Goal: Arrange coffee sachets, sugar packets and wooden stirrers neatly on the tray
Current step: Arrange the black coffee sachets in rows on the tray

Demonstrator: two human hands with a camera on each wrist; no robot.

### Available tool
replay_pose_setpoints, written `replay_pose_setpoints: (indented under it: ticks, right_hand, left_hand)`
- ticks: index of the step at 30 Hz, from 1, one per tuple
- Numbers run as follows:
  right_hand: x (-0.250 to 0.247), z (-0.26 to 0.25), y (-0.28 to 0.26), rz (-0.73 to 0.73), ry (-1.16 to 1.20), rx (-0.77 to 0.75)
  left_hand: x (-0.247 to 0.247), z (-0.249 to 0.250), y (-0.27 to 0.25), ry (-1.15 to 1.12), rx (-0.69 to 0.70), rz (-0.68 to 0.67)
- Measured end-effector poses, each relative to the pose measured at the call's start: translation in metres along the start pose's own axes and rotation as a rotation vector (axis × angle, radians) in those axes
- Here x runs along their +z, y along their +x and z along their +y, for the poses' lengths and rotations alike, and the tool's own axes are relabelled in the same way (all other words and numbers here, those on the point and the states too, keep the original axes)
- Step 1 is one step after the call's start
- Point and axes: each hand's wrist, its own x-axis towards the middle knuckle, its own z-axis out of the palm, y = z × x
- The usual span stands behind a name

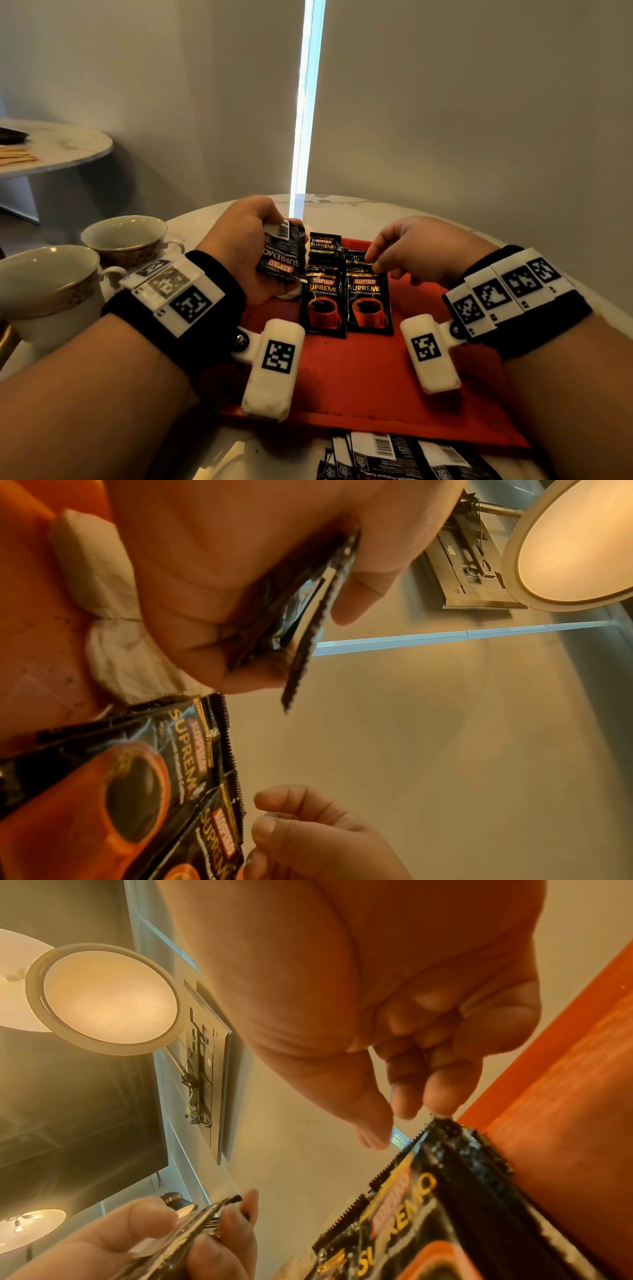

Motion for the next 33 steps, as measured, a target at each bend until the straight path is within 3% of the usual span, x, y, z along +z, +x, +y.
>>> replay_pose_setpoints:
  ticks: [8, 12, 17, 19, 26, 33]
  right_hand:
    - [-0.004, -0.004, -0.003, 0.027, 0.090, -0.085]
    - [-0.005, -0.012, -0.010, 0.022, 0.228, -0.283]
    - [-0.002, -0.022, -0.022, -0.103, 0.340, -0.470]
    - [-0.001, -0.026, -0.026, -0.132, 0.337, -0.501]
    - [0.007, -0.029, -0.024, -0.027, 0.132, -0.574]
    - [0.009, -0.031, -0.025, 0.026, 0.176, -0.619]
  left_hand:
    - [0.003, -0.002, 0.001, 0.030, 0.061, 0.040]
    - [0.004, -0.004, 0.003, 0.043, 0.090, 0.046]
    - [0.003, -0.003, 0.005, 0.038, 0.088, 0.058]
    - [0.003, -0.004, 0.007, 0.031, 0.093, 0.058]
    - [0.002, -0.004, 0.007, 0.024, 0.090, 0.040]
    - [0.003, -0.005, 0.007, -0.009, 0.068, 0.039]
